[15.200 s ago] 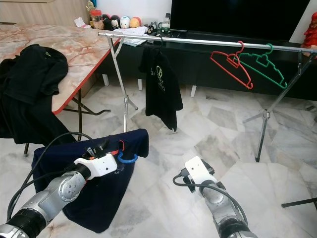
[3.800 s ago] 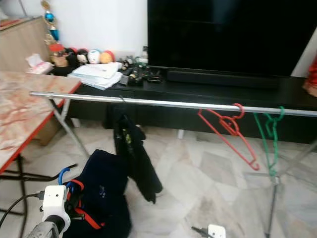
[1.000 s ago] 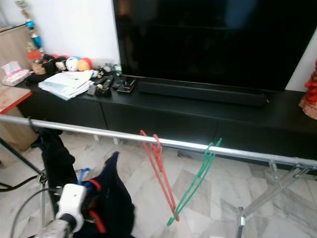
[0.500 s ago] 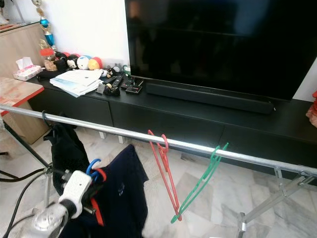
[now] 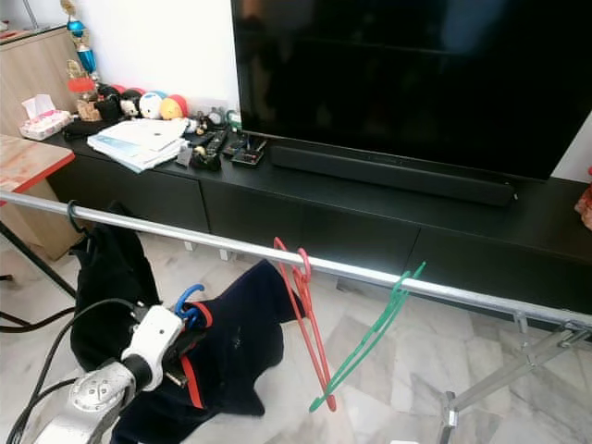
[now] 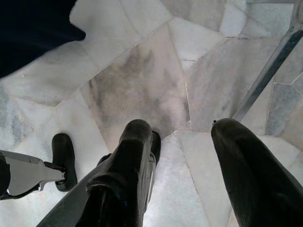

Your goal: Hang hanger

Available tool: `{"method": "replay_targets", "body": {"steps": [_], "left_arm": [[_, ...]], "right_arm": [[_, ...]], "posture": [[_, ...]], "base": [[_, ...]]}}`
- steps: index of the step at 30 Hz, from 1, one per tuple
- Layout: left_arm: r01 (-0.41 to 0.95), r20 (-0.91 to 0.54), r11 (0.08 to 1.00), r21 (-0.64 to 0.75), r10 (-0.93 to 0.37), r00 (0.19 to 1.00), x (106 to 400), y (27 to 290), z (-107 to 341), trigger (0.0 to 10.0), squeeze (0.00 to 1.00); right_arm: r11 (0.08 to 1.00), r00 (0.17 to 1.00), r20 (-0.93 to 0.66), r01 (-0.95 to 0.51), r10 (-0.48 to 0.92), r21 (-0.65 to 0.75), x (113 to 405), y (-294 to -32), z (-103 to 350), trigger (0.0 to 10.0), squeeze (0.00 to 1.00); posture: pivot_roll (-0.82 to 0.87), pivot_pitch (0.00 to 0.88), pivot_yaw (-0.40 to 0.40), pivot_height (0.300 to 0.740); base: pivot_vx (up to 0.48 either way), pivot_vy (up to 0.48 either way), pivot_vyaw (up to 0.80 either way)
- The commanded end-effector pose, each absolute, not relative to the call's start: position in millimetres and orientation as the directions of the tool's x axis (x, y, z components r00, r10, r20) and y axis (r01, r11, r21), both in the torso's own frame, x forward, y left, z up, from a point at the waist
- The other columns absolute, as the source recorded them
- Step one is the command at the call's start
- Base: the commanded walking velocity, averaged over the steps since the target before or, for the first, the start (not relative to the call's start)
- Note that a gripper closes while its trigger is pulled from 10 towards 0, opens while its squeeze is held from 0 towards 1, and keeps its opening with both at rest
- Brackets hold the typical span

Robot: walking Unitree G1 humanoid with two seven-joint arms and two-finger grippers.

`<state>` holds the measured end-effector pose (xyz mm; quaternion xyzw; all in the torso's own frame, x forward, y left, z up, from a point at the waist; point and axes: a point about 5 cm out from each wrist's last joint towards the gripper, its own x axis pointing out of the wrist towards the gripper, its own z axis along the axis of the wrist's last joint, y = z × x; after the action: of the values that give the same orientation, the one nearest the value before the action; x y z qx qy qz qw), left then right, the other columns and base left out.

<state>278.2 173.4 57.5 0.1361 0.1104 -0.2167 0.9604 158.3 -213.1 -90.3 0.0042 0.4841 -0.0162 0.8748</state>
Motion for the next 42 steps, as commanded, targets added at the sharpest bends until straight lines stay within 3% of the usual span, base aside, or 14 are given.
{"method": "replay_targets", "body": {"steps": [1,15,16,18,20,31,42], "left_arm": [[0.452,-0.255,0.859,0.238,-0.394,0.883,280.0,174.1,61.8,10.0,0.0],[0.452,-0.255,0.859,0.238,-0.394,0.883,280.0,174.1,61.8,10.0,0.0],[0.451,-0.248,0.86,0.24,-0.394,0.885,285.9,174.8,64.9,10.0,0.0],[0.354,-0.188,0.905,0.237,-0.314,0.931,332.9,170.4,91.7,10.0,0.0],[0.327,-0.172,0.915,0.236,-0.292,0.941,347.1,166.8,102.6,10.0,0.0],[0.451,-0.202,0.858,0.245,-0.41,0.889,334.4,160.6,92.6,10.0,0.0],[0.427,-0.205,0.865,0.264,-0.382,0.901,356.7,153.2,107.8,10.0,0.0]], "right_arm": [[1.0,0.526,-0.85,0.029,-0.025,-0.012,157.0,-213.6,-90.8,10.0,0.0],[1.0,0.526,-0.85,0.029,-0.025,-0.012,157.0,-213.6,-90.8,10.0,0.0],[0.999,0.527,-0.85,0.029,-0.027,-0.013,157.0,-213.6,-90.8,10.0,0.0],[0.999,0.53,-0.848,0.039,-0.035,-0.016,157.2,-212.9,-90.9,10.0,0.0],[0.999,0.53,-0.847,0.042,-0.037,-0.017,157.2,-212.6,-90.9,10.0,0.0],[0.999,0.526,-0.85,0.035,-0.034,-0.019,155.9,-212.6,-91.4,10.0,0.0],[0.999,0.528,-0.848,0.036,-0.033,-0.017,156.8,-211.8,-91.3,10.0,0.0]], "posture": [[0.06,0.024,-0.001,0.74],[0.06,0.024,-0.001,0.74],[0.06,0.024,-0.001,0.74],[0.03,0.003,0.011,0.74],[0.03,0.001,0.011,0.74],[0.04,0.0,0.012,0.74],[0.03,0.005,0.018,0.74]], "base": [[0.0,0.0,0.0],[0.0,0.0,0.0],[0.0,0.0,0.0],[0.0,0.0,0.0],[0.0,0.0,0.0],[0.0,0.0,0.0],[0.0,0.0,0.0]]}}
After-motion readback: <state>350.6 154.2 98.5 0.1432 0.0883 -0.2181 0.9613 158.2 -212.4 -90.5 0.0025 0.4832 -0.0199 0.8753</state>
